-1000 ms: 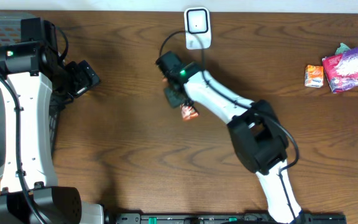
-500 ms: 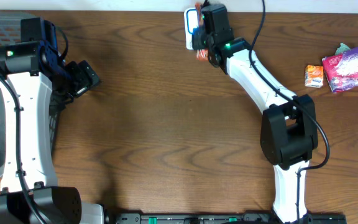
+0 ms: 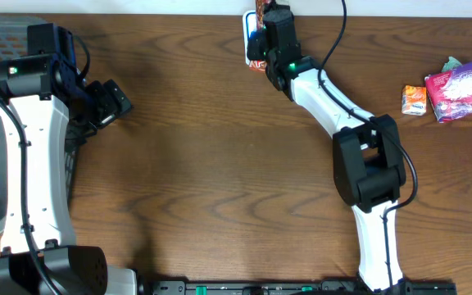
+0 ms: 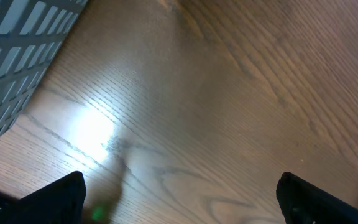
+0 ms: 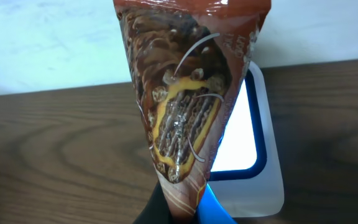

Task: Scan the item barcode
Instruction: 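Hold the candy bar in front of the white scanner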

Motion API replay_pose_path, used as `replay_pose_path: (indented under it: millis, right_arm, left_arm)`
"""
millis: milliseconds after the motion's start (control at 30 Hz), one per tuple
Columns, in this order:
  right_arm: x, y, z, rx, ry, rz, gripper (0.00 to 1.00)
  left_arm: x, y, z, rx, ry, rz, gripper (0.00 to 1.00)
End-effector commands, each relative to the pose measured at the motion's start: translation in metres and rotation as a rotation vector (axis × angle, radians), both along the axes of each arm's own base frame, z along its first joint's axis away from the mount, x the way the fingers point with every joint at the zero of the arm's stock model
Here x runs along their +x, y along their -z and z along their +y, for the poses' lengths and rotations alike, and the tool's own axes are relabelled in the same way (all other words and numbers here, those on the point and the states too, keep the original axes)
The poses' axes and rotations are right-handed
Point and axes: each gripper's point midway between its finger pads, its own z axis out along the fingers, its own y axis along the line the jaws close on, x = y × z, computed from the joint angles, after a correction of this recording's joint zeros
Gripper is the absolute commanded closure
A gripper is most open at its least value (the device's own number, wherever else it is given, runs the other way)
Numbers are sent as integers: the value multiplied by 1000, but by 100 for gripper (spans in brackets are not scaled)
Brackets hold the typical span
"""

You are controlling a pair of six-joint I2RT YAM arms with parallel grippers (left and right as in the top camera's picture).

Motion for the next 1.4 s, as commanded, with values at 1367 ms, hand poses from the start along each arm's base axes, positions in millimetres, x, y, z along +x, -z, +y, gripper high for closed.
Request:
replay_pose_path:
  millis: [1367]
  right_arm:
    - [-108, 11, -438, -341, 565, 532, 96]
  left_arm:
    - [-1, 3, 3, 10, -5, 16, 2]
